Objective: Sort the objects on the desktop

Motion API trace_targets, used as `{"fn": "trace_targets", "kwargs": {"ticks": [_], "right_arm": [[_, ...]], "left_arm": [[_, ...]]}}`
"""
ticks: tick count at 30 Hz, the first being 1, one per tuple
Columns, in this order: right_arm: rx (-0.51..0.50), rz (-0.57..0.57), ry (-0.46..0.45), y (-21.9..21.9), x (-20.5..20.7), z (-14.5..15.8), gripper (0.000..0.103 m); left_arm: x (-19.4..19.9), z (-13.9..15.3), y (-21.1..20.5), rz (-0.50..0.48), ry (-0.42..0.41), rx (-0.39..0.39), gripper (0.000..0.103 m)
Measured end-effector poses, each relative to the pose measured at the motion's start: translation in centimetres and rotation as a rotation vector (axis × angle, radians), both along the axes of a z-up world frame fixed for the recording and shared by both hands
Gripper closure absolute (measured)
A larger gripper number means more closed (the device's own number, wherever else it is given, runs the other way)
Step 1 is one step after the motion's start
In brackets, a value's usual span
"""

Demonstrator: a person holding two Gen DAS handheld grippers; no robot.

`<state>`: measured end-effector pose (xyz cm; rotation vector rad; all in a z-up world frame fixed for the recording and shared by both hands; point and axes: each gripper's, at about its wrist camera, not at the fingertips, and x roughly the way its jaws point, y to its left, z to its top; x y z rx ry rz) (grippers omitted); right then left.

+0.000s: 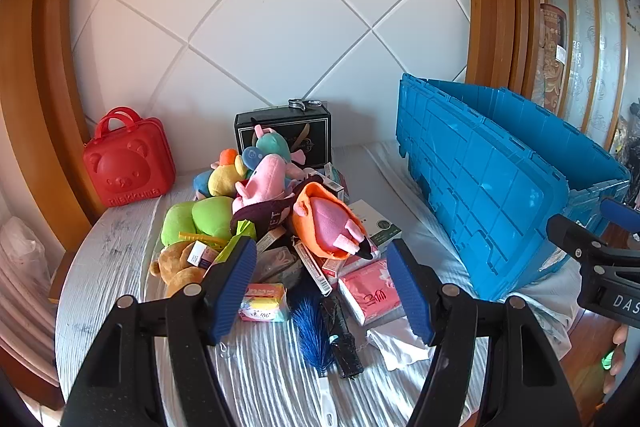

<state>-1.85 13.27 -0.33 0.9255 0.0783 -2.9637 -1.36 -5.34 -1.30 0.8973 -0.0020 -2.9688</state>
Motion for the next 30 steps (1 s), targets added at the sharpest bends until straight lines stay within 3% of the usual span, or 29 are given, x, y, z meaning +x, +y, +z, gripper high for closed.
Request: {"fn": "trace_targets", "kwargs": {"ticks": [30], "right_arm": [[0.008, -0.027, -0.026, 0.3, -1.7, -0.8, 0.000]], "left_arm": [[-1.6, -1.0, -0.3, -0.004, -0.028, 0.013, 0.036]]}}
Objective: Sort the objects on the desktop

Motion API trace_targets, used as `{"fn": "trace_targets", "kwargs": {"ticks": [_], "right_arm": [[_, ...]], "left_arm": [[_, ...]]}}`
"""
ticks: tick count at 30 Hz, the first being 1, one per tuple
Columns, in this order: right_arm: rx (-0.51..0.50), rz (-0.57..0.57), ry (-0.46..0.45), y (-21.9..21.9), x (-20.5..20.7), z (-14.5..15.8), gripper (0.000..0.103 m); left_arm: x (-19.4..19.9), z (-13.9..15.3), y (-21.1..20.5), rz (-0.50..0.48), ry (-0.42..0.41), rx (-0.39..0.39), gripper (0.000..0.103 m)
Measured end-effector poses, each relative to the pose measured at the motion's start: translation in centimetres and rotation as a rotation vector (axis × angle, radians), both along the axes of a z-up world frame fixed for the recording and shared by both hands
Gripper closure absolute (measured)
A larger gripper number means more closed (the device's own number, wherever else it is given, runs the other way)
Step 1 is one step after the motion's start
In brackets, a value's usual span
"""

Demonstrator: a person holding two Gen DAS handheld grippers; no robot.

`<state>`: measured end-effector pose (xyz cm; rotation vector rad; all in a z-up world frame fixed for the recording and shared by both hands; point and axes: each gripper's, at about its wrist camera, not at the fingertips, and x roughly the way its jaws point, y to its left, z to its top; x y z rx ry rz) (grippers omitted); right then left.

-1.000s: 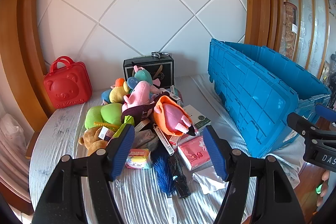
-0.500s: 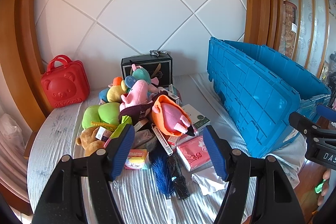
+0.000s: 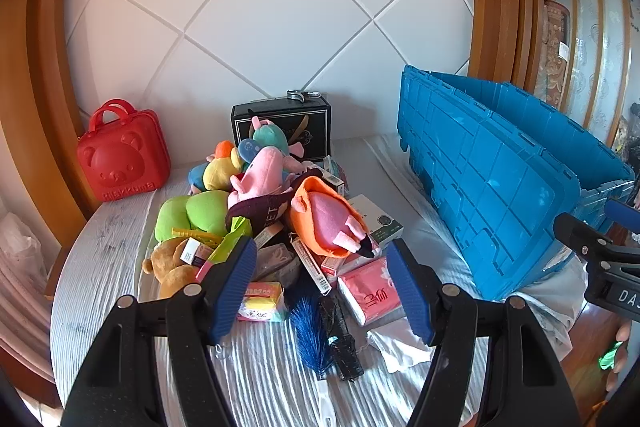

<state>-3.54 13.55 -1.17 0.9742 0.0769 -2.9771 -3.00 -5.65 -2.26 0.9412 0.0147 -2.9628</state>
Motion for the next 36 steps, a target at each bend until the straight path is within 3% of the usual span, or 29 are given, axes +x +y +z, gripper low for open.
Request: {"fn": "trace_targets", "kwargs": {"ticks": [10, 18, 22, 29, 36], "right_arm": [[-0.004, 0.041, -0.022, -0.8, -1.3, -1.0, 0.000], [-0.027, 0.160, -0.056, -2.5, -2.9, -3.5, 0.000], [-0.088, 0.210, -0.141, -3.1, -4.7, -6.4, 0.000], [-0.123, 0.214, -0.339, -3.4, -8.0, -13.6, 0.000], [-0.110, 0.210, -0.458, -4.0, -9.6, -18.7, 0.000]], "left_arm": [[-1.2, -1.6, -1.8, 0.048, -0.061, 0.012, 0.036], [-2.5, -5.2, -5.5, 0.148, -0.152, 0.028, 0.036], [-3.3, -8.3, -7.1, 0.194, -0.232, 0.004, 0.036], [-4.6, -16.2, -8.7, 0.210, -0.463, 0.038, 0.036], [-5.9, -21.1, -7.9, 0.151, -0.550, 0.048, 0.036]]}}
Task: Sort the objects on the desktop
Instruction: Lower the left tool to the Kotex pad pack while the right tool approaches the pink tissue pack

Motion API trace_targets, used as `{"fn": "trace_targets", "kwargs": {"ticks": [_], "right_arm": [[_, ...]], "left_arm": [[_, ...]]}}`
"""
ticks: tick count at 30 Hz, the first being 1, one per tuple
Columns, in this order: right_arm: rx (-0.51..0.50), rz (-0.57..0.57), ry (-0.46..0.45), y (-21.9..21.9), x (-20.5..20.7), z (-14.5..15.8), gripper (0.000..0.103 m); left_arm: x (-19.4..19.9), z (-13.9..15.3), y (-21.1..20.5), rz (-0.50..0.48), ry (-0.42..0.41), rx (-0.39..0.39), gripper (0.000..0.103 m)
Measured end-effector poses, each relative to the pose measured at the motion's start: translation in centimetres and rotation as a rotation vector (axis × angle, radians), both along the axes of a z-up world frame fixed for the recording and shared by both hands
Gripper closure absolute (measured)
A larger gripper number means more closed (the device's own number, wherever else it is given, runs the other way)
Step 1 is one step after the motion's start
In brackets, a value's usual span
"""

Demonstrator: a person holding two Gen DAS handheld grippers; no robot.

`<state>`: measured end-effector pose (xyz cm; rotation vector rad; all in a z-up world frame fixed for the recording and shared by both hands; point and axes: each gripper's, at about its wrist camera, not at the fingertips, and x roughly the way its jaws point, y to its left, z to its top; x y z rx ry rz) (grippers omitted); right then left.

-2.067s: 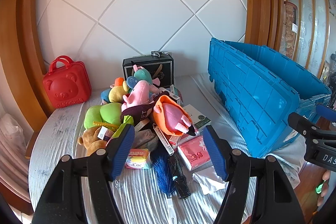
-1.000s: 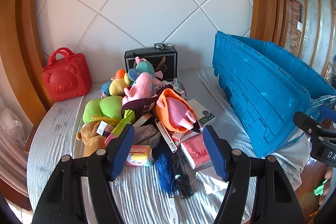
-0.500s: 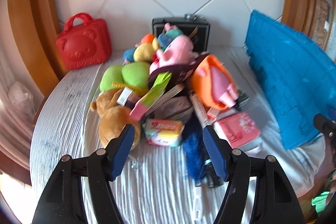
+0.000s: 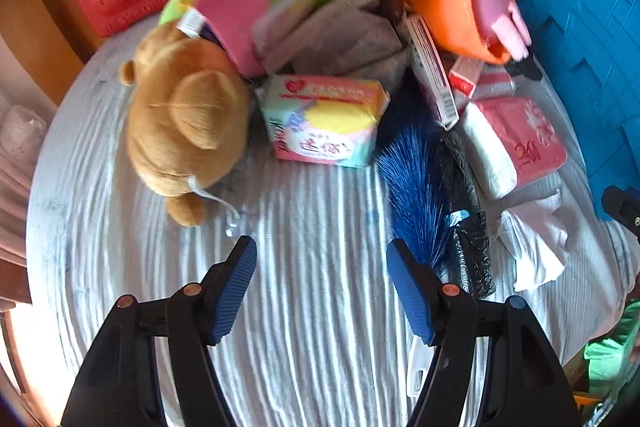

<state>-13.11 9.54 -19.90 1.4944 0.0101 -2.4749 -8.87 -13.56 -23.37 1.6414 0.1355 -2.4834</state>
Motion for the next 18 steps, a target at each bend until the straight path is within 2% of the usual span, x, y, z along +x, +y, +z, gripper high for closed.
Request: {"fn": "trace_targets", "kwargs": {"ticks": [4, 8, 12, 14, 18], "right_arm": [[0.029, 0.012, -0.045, -0.6, -0.3, -2.0, 0.000], [0.053, 0.036, -0.040, -1.2, -0.3, -2.5, 0.000], [0.031, 0.015, -0.047, -1.1, -0.5, -2.4, 0.000], [0.043, -0.005, -0.038, -0.8, -0.7, -2.3, 0.000], [0.073, -0.018, -0.038, -0.3, -0.9, -2.6, 0.003]], "left_arm": [[-1.8, -2.1, 1.6, -0.045, -0.008, 0.013, 0.036], [-3.9, -3.9, 3.0, -0.084, -0.026, 0.050, 0.036], [-5.2, -5.6, 4.5, -0.133, -0.049, 0.011, 0.036], [-5.1, -5.8, 4.6, -0.142, -0.046, -0.004, 0.038], [-4.0, -5.3, 3.3, -0.131, -0.019, 0.024, 0.045]]}}
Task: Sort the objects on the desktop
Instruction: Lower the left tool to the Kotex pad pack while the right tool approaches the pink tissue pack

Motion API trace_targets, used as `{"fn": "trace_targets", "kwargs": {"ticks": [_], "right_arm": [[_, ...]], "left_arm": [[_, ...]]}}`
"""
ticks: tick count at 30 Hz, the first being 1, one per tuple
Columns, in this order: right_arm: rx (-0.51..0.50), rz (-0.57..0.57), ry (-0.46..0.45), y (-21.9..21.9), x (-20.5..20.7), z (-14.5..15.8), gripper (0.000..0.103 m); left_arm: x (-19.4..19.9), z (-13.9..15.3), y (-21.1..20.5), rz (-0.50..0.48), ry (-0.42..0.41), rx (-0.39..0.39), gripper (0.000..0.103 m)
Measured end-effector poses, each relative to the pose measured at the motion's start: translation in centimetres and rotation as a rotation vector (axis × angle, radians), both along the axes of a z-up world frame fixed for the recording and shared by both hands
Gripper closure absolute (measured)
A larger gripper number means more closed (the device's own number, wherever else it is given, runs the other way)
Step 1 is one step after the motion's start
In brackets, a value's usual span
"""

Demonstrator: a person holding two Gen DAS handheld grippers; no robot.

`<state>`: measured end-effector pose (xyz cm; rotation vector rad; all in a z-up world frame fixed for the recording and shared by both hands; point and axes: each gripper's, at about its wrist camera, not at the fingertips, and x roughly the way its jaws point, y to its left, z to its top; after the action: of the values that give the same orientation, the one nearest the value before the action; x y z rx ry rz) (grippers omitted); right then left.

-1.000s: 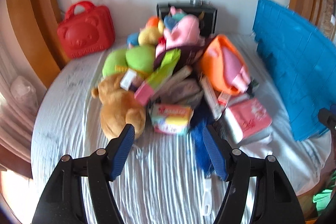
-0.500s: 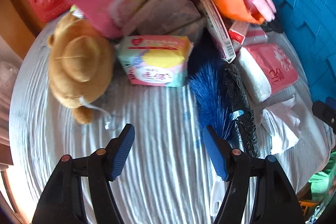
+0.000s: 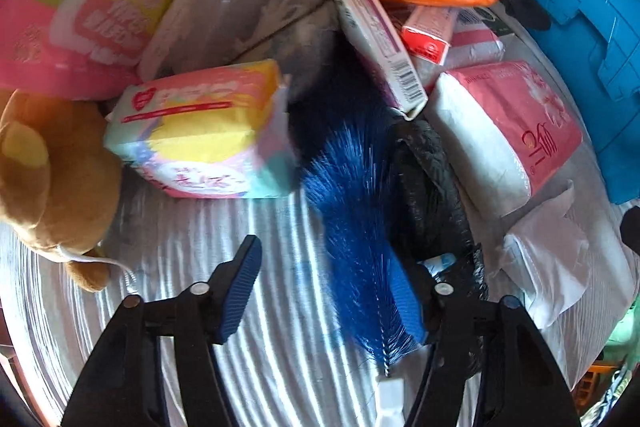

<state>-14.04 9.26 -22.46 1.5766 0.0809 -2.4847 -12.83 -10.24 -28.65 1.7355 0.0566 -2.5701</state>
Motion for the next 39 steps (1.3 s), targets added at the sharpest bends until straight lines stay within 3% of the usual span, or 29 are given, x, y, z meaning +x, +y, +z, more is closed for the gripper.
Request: {"fn": "trace_targets", "kwargs": {"ticks": [6, 10, 14, 18, 20, 24, 26, 28, 31, 35, 37, 39], "right_arm": [[-0.013, 0.015, -0.011, -0.6, -0.4, -0.4, 0.007], [-0.029, 0.046, 0.000, -2.1, -1.1, -0.1, 0.005], [-0.031, 0.051, 0.011, -3.1, -2.0, 0.2, 0.001], [-0.020, 0.046, 0.012, -3.2, -2.5, 0.3, 0.000], [-0.015, 0.046, 0.007, -3.1, -2.7, 0.2, 0.000], [-0.008, 0.044, -0.009, -3.0, -3.2, -0.3, 0.000], [-0.003, 0.032, -0.015, -2.8, -3.7, -0.7, 0.000], [0.003, 0.018, -0.026, -2.7, -4.2, -1.0, 0.000], [-0.009, 0.022, -0.037, -2.7, -4.3, -1.2, 0.000], [-0.043, 0.086, -0.037, -4.4, -3.9, -0.8, 0.000], [-0.048, 0.126, -0.036, -5.9, -3.8, -0.7, 0.000], [-0.044, 0.155, -0.036, -7.4, -4.0, -0.8, 0.000]], "left_arm": [[2.1, 0.9, -3.3, 0.043, -0.007, 0.017, 0.047], [3.2, 4.3, -4.1, 0.051, 0.060, -0.016, 0.047], [1.7, 6.7, -4.2, 0.065, 0.119, -0.042, 0.036], [-1.7, 4.6, -4.5, 0.078, 0.080, -0.047, 0.036], [-2.9, 4.3, -4.0, 0.086, 0.068, -0.099, 0.036], [-4.2, 3.3, -2.8, 0.068, 0.082, -0.192, 0.019], [-4.3, 2.9, -2.6, 0.077, 0.094, -0.241, 0.019], [-3.7, 3.0, -2.9, 0.092, 0.111, -0.255, 0.034], [-1.8, 3.8, -4.4, 0.109, 0.110, -0.161, 0.043], [2.0, 3.8, -7.5, 0.155, 0.097, -0.057, 0.045], [3.9, 4.3, -9.0, 0.178, 0.098, -0.039, 0.045], [5.4, 3.8, -10.4, 0.207, 0.074, -0.079, 0.045]]}}
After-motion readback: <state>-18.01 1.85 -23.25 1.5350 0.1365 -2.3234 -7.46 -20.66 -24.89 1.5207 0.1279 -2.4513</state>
